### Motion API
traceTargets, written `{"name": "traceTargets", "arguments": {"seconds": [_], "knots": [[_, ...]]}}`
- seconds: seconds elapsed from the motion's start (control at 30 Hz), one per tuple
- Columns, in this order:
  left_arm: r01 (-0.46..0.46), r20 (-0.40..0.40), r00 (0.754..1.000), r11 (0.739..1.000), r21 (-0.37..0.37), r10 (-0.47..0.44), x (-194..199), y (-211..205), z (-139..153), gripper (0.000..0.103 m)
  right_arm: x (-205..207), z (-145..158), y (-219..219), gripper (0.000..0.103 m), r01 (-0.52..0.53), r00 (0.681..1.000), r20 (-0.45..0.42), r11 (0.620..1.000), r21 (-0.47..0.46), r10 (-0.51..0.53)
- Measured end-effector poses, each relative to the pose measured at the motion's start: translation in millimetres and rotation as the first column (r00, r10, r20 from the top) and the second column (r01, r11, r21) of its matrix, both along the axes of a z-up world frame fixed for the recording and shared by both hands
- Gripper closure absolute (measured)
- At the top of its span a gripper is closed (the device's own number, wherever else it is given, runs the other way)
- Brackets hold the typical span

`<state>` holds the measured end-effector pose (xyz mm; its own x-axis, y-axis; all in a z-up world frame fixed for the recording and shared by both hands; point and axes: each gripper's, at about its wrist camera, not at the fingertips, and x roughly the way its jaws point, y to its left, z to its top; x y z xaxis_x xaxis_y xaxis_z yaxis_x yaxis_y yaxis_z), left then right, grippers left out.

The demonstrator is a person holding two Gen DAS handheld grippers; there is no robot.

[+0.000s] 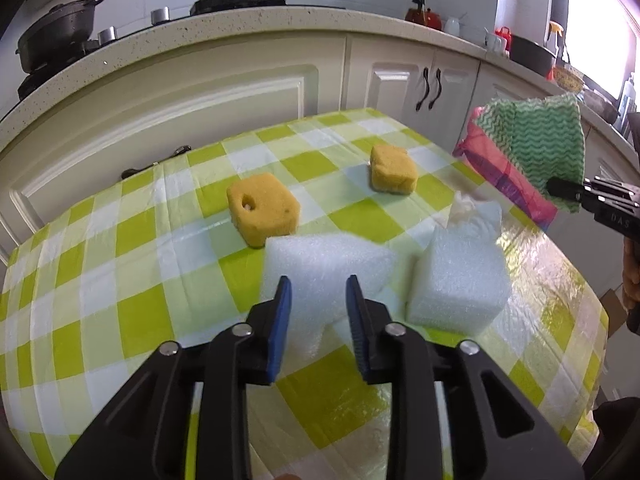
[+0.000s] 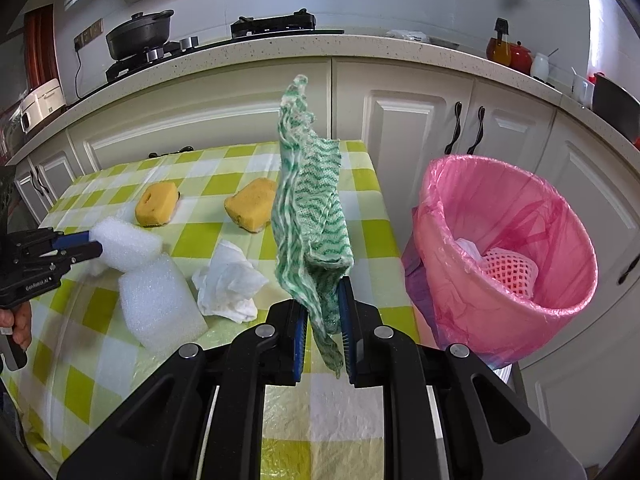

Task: Collect trash
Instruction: 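Lift the green cloth with the right tool while the left tool grasps a white foam block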

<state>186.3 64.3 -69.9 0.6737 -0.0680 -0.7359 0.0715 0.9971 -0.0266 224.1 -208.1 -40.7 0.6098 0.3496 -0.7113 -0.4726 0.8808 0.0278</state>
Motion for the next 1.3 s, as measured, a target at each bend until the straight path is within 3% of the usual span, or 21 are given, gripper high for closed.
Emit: {"name": "traceTargets", "arguments": {"seconds": [0.03,0.2,0.5,0.6,0.73,1.03,1.3], "knots": [[0.003,0.001,1.000,1.000,-0.013,-0.003,-2,-1,0,0.049,0,-1,0,0.086,0.001,1.000,-0.002,1.000,0.000,-0.001],[-0.002,-0.011,1.000,1.000,0.001,0.002,-2,2,-5,0.020,-1,-5,-4,0.086,0.009,1.000,-0.014,1.000,0.003,-0.009],[0.087,-0.059,0.995,0.995,0.051,-0.084,23,5,-21,0.021,2,-6,-3,0.086,0.019,1.000,-0.020,1.000,-0.001,-0.019],[0.113,-0.079,0.991,0.992,0.053,-0.109,29,3,-24,0.042,1,-5,-4,0.086,0.026,1.000,-0.017,1.000,0.000,-0.026],[0.102,-0.071,0.993,0.994,0.038,-0.099,26,3,-20,0.043,0,-2,-7,0.086,0.037,0.999,-0.008,0.999,0.007,-0.037],[-0.056,0.039,0.998,0.998,0.007,0.055,25,-4,25,0.043,1,8,-12,0.086,0.076,0.997,0.012,0.996,0.042,-0.077],[-0.059,0.107,0.993,0.998,-0.002,0.059,51,-42,59,0.043,7,27,-29,0.086,0.136,0.990,0.039,0.988,0.076,-0.139]]}}
